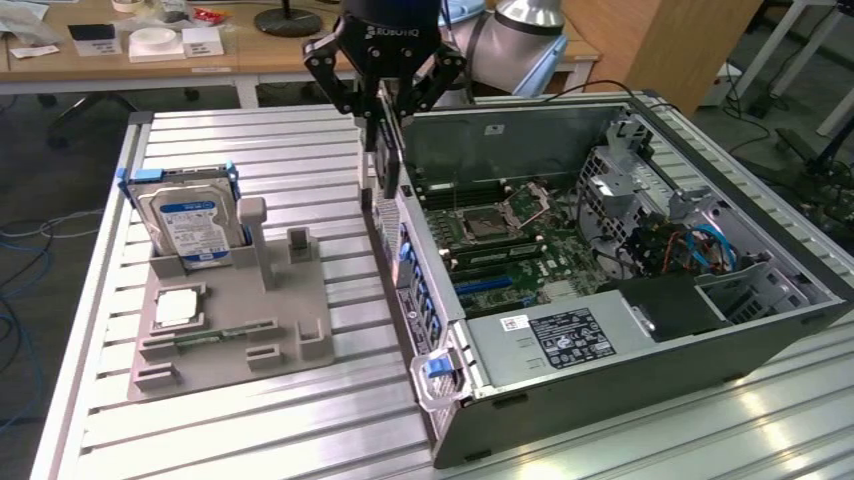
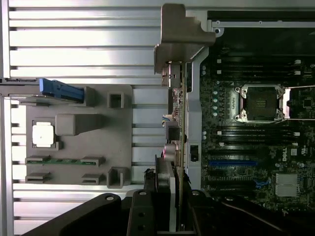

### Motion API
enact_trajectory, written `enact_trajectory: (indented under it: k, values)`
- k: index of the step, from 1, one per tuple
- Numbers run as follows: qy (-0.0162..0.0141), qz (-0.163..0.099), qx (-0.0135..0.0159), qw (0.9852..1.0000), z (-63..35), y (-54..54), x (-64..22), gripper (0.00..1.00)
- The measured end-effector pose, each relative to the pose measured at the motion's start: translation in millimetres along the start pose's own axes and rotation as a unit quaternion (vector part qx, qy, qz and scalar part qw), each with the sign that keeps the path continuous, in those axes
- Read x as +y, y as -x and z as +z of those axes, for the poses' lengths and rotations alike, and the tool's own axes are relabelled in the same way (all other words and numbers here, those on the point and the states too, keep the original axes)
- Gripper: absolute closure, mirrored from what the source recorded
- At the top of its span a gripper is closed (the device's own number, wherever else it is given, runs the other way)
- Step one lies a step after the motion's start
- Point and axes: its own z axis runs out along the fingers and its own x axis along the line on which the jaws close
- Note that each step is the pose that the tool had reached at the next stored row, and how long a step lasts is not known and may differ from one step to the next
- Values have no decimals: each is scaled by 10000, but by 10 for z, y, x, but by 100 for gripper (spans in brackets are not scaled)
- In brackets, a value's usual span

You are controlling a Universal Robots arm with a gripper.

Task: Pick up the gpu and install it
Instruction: 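Pick up the gpu and move the gpu toward the slot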

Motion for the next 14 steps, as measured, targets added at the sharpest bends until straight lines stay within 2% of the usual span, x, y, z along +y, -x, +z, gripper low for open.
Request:
enact_trajectory:
  k: [14]
  values:
    - [0, 0, 0, 10000, -6, 293, 5, 72]
